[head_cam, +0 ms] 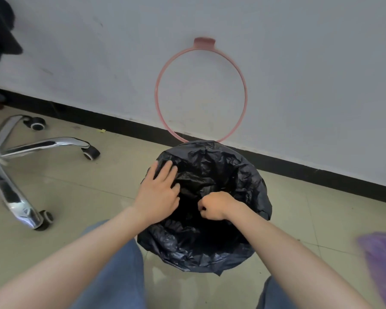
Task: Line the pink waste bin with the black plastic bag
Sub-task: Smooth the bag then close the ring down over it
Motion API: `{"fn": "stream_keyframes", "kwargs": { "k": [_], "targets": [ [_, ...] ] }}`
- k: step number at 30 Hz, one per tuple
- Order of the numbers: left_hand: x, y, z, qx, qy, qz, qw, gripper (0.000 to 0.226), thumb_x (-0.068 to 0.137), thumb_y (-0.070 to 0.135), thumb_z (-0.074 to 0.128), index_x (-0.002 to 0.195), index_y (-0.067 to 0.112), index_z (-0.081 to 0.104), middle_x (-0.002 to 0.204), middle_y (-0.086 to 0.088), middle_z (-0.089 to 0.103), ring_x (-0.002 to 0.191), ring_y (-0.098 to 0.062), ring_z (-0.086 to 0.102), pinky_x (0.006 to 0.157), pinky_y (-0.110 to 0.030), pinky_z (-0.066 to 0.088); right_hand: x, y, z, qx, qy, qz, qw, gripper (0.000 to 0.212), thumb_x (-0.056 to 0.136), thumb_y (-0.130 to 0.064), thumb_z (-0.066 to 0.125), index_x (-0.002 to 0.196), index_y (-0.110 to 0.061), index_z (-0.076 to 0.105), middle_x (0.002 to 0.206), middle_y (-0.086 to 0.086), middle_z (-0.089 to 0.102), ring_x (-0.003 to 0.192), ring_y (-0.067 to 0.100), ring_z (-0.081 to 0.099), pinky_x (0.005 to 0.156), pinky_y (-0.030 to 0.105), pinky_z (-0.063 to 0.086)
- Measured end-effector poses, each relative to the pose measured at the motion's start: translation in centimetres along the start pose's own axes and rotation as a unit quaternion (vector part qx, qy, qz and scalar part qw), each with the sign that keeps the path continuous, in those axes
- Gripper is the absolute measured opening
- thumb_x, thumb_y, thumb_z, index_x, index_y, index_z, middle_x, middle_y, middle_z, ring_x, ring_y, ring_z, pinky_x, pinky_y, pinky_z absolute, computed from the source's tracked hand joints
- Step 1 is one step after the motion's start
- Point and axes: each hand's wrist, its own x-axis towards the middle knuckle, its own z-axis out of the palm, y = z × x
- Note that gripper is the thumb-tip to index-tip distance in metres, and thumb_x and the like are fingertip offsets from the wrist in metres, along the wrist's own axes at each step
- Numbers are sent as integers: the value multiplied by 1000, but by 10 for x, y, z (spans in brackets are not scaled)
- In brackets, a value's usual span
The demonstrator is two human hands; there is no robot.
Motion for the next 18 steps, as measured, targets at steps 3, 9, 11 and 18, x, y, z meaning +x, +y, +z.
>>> {"fn": "stream_keyframes", "kwargs": {
  "k": [3,9,11,18],
  "targets": [
    [-6,-11,9,-151,-12,-140,979,68,86,40,49,143,19,19,154,-21,13,142,-36,8,114,-50,13,25,-3,9,136,-56,25,989,32,90,-20,48,121,-18,57,128,11,58,109,29,56,87,35,47],
    [-2,-12,22,-286,-43,-198,937,89,86,33,52,142,3,-11,155,-17,-5,143,-28,-1,116,-35,9,62,8,14,280,-92,107,950,59,91,-17,49,144,-20,24,153,9,24,137,28,28,110,34,27],
    [-1,-13,21,-287,-43,-198,936,90,85,32,53,141,3,-10,156,-17,-4,143,-28,-1,116,-34,8,62,12,12,292,-47,119,948,61,90,-13,50,144,-16,23,153,12,25,138,28,28,112,31,24],
    [-2,-10,20,-281,-47,-205,936,90,85,36,52,142,3,-10,155,-17,-3,143,-30,3,116,-36,12,15,15,-6,52,-27,42,997,48,95,-31,41,140,-21,33,146,11,40,131,31,39,105,39,37]
  ]
}}
